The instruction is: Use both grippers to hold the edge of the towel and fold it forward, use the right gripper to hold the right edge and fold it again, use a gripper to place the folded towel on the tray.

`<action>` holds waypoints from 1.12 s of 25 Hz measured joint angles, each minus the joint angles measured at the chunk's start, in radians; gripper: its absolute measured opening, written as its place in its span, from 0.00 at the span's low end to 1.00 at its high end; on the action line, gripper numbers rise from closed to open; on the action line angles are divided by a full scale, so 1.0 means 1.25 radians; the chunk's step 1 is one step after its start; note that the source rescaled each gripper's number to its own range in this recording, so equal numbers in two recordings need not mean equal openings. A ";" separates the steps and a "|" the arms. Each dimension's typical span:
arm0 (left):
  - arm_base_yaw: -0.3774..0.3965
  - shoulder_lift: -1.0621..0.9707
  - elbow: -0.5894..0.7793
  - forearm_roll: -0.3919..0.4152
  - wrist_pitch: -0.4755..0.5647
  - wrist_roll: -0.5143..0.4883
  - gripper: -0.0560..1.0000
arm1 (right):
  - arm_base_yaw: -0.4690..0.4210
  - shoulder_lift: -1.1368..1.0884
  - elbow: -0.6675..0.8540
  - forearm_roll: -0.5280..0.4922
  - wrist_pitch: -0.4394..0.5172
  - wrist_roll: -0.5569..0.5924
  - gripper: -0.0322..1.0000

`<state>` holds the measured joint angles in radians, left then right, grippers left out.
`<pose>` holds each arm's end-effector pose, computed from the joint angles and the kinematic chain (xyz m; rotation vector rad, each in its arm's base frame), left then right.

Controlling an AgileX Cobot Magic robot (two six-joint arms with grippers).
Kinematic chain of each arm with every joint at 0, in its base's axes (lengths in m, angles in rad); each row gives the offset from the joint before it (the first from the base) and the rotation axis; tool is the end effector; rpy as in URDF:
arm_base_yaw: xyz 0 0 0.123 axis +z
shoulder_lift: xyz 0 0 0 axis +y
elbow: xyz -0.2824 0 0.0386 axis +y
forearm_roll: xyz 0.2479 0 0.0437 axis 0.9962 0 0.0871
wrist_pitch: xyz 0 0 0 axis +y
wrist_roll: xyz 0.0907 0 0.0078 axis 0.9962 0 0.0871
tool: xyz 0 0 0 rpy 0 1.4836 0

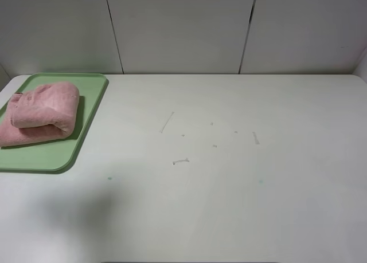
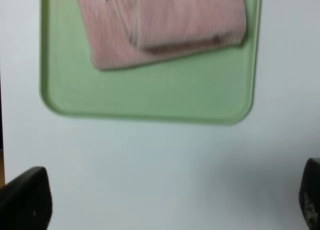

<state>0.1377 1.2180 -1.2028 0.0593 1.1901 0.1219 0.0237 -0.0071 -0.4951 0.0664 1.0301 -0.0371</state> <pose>0.2240 0.0361 0.3595 -0.0087 2.6959 0.1608 -0.0043 0.0051 0.2784 -0.0630 2.0095 0.0705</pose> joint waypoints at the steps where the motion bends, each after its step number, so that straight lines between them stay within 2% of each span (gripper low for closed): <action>1: 0.000 -0.032 0.023 0.000 0.000 0.005 1.00 | 0.000 0.000 0.000 0.000 0.000 0.000 1.00; 7: 0.000 -0.243 0.191 -0.003 -0.001 0.011 1.00 | 0.000 0.000 0.000 0.000 0.000 0.000 1.00; 11: 0.000 -0.412 0.296 -0.047 0.000 0.012 1.00 | 0.000 0.000 0.000 0.000 0.000 0.000 1.00; 15: 0.000 -0.592 0.367 -0.065 0.001 0.014 1.00 | 0.000 0.000 0.000 0.000 0.000 0.000 1.00; 20: 0.000 -0.770 0.402 -0.073 0.002 0.014 1.00 | 0.000 0.000 0.000 0.000 0.000 0.000 1.00; 24: -0.032 -0.873 0.428 -0.084 0.000 0.014 1.00 | 0.000 0.000 0.000 0.000 0.000 0.000 1.00; 28: -0.099 -0.938 0.480 -0.086 -0.061 0.015 1.00 | 0.000 0.000 0.000 0.000 0.000 0.000 1.00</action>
<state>0.0138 0.0456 -0.6023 -0.0477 1.1132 0.1402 0.0237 -0.0071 -0.4951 0.0664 1.0301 -0.0371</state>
